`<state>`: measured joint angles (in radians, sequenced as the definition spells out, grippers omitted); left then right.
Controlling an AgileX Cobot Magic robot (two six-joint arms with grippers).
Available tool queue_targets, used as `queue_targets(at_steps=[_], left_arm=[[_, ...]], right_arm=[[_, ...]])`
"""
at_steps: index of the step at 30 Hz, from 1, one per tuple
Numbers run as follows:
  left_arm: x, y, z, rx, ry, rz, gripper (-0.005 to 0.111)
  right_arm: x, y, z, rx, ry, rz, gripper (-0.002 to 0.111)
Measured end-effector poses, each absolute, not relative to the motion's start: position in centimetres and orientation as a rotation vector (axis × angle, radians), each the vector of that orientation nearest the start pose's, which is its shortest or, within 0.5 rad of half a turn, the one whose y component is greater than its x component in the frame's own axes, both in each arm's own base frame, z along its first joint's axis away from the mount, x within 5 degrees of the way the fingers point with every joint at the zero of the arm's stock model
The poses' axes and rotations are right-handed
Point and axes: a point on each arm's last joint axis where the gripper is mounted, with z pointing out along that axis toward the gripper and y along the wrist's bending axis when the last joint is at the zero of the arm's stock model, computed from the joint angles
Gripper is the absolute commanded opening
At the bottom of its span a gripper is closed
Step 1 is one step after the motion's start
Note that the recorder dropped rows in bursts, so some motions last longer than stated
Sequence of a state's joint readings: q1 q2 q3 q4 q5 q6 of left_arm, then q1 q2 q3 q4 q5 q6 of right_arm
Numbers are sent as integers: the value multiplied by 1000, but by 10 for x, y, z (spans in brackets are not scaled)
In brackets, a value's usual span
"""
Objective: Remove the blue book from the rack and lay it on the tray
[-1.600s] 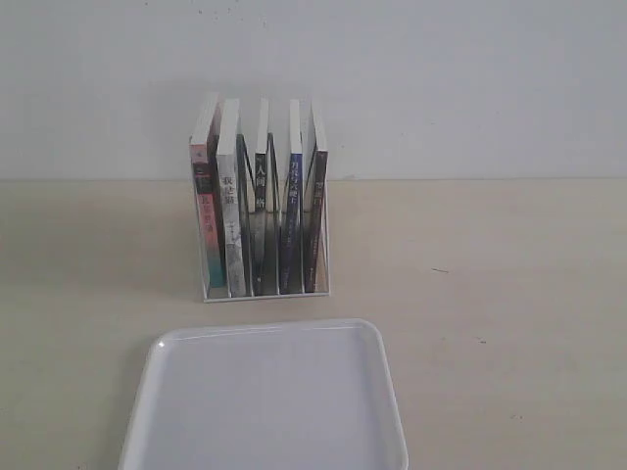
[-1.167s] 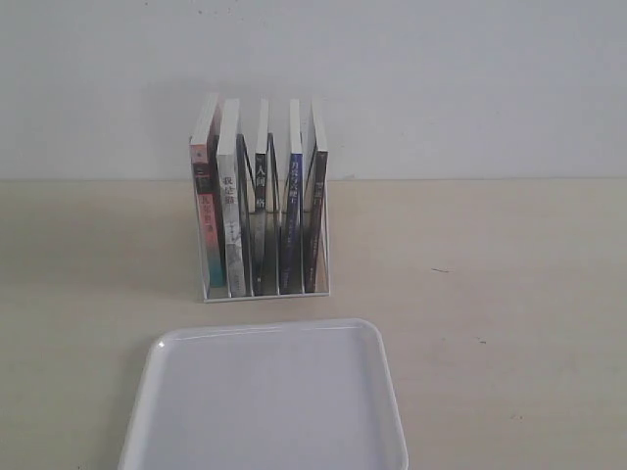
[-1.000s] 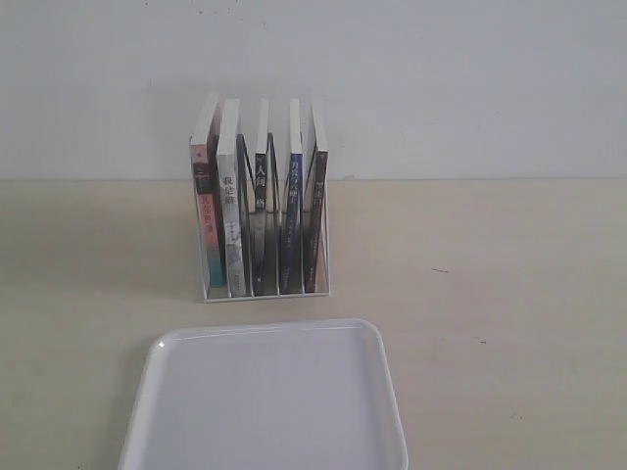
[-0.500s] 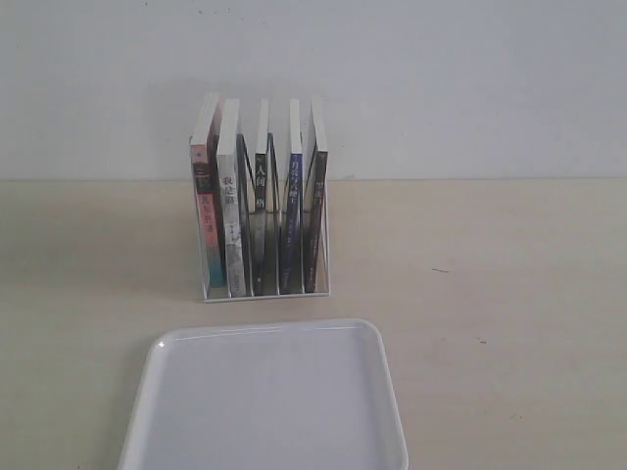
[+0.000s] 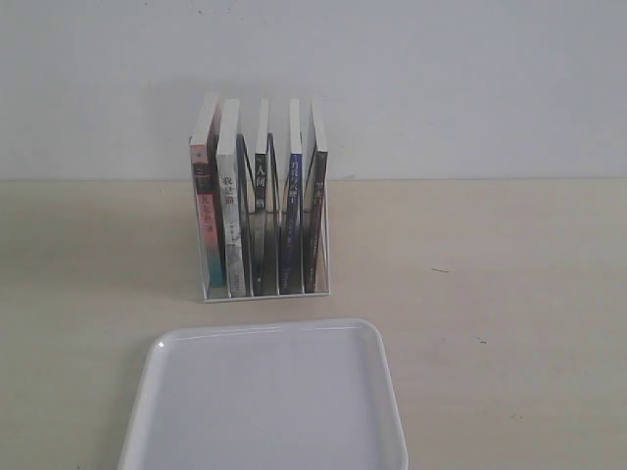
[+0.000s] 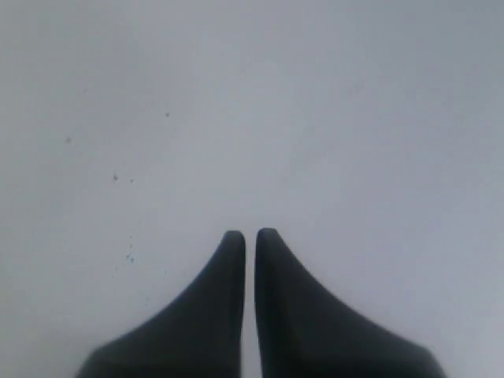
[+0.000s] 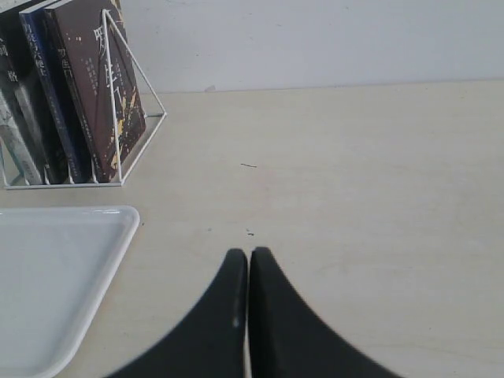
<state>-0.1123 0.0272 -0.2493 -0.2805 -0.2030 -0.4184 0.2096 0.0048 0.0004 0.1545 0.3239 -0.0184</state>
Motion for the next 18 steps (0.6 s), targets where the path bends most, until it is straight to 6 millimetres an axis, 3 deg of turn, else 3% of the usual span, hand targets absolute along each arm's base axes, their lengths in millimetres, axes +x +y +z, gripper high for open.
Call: queue_targets(at_steps=[4,8,12,18], left_arm=[[36,-4,367,-260,1149,-587,4],[72,-9,406,-165,1443,-387,4],[124,-15,415,-30,1767,-202,4],[210,-25,397,145,2228,-69,4]], right_arm=[[52,16,184,-109,1815,284,0],[52,16,184,-109,1815,284,0],[52,16,184,-109,1815,284,0],[52,16,184,-109,1815,284,0]])
